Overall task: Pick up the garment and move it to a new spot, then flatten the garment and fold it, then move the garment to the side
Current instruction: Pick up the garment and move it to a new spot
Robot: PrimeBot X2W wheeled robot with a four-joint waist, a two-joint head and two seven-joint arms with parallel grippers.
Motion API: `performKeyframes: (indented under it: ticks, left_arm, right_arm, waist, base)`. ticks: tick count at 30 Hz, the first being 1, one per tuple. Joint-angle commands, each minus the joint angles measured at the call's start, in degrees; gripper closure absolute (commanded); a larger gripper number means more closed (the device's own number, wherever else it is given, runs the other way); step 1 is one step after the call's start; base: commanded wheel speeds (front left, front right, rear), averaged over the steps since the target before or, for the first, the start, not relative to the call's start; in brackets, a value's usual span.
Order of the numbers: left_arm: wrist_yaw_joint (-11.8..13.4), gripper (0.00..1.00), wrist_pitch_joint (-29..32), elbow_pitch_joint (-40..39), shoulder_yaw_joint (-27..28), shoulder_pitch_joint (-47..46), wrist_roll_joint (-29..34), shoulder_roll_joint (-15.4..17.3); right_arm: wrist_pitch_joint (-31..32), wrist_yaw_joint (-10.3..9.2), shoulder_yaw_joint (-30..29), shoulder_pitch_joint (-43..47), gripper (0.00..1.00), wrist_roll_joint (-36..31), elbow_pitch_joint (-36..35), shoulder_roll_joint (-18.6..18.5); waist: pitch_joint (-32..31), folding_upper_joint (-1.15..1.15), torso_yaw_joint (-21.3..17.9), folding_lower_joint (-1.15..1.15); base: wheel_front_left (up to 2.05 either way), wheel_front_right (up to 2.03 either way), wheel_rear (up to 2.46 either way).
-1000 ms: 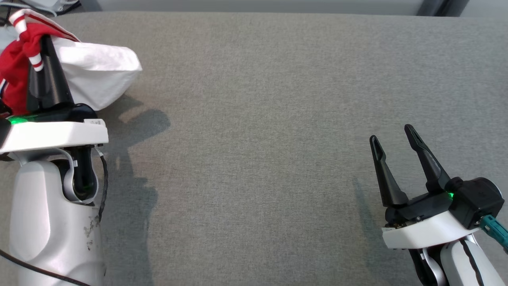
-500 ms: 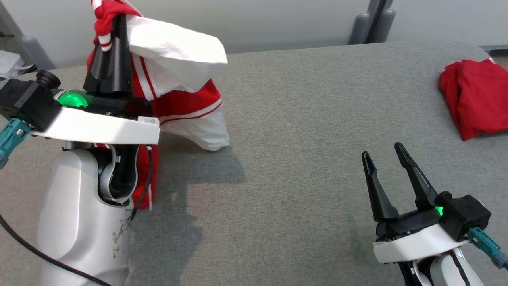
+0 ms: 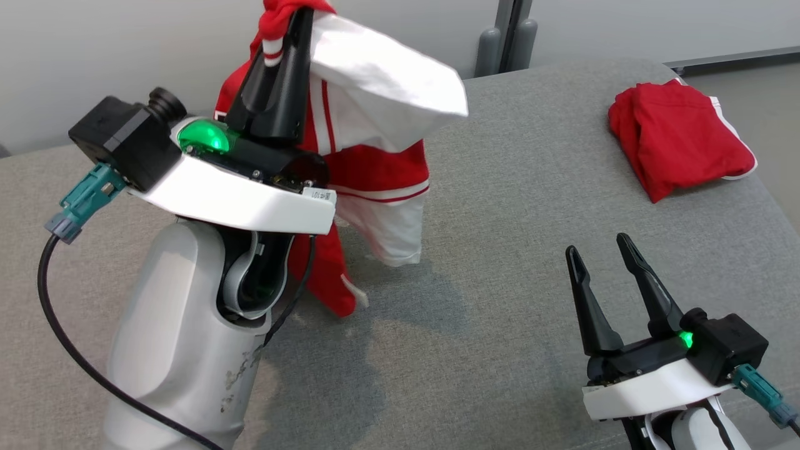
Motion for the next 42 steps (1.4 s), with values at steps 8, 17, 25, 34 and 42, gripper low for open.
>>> performKeyframes:
  ticks: [8, 17, 25, 34, 42]
  left_arm:
    - [3.77, 1.0, -1.56, -1.73, -3.74, -5.31, -2.63, 1.14]
    - [3.18, 1.0, -2.01, 10.68, -3.94, 5.09, -5.79, 2.44]
    - [2.18, 1.0, -7.02, 20.23, -4.36, 13.68, -3.42, 5.14]
    - [5.72, 0.47, -9.08, 24.65, -1.03, 12.85, 7.15, 7.44]
    - [3.36, 0.0, -9.09, 20.05, 3.44, 15.97, 7.34, 5.8]
  right_arm:
    - [-0.35, 0.0, 0.37, -0.88, 0.0, 0.37, -1.98, 0.29]
    - [-0.35, 0.0, -0.12, -1.35, 0.0, 0.59, -2.54, 0.63]
    - [-0.35, 0.0, -0.41, -1.09, 0.0, 0.65, -2.31, 0.76]
    - [-0.35, 0.0, 1.44, -1.02, 0.0, 1.0, -1.37, 0.36]
    - [-0.35, 0.0, 2.86, -0.9, 0.0, 1.55, -0.69, 0.34]
  waist:
    - [1.69, 0.0, -1.71, 0.0]
    - [4.47, 0.0, -1.11, 0.0]
    - [4.8, 0.0, 0.21, 0.0]
    - [3.62, 0.0, 3.18, 0.0]
    - [2.47, 0.0, 4.61, 0.0]
  base:
    - [0.0, 0.0, 0.0]
    - [0.0, 0.0, 0.0]
    - [0.0, 0.0, 0.0]
    - [0.0, 0.0, 0.0]
    - [0.0, 0.0, 0.0]
